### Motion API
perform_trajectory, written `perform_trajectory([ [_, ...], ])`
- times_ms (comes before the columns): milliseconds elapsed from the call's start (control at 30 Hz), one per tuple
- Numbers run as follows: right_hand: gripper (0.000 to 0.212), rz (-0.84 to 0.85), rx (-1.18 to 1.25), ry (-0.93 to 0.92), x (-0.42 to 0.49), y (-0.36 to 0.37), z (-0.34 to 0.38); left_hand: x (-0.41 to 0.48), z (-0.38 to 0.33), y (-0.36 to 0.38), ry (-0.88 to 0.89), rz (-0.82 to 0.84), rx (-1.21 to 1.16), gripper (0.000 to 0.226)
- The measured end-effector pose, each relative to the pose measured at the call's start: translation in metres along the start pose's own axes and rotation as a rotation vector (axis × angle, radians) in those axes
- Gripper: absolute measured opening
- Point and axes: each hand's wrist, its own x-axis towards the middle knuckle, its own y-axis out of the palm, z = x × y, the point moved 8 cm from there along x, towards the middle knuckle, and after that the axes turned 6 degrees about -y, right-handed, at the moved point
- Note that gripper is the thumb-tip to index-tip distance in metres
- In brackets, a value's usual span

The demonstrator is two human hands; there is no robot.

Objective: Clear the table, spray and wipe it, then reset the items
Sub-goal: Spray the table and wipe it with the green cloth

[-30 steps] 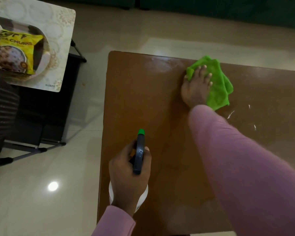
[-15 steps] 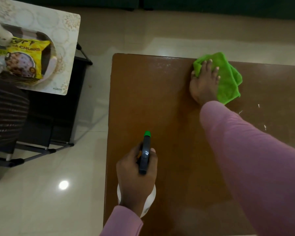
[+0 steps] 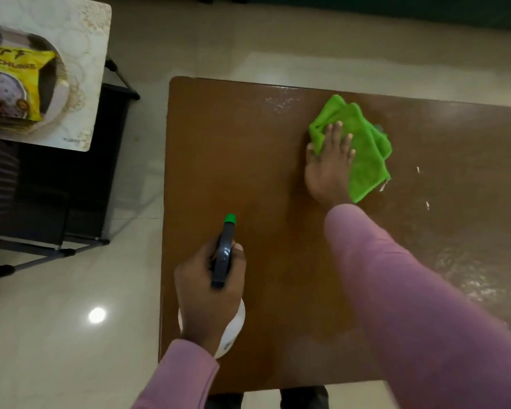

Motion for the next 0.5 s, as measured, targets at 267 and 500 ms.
perform_trajectory([
  [267,0.077,0.128,-0.044,-0.386,-0.094,0.04,0.039,-0.012,-0.005,0.004,0.033,0.063,0.075,0.013],
  [500,0.064,0.029,-0.027,-0.058,-0.087,0.019,-0.021,-0.022,-0.011,0.008,0.086,0.125,0.081,0.013],
])
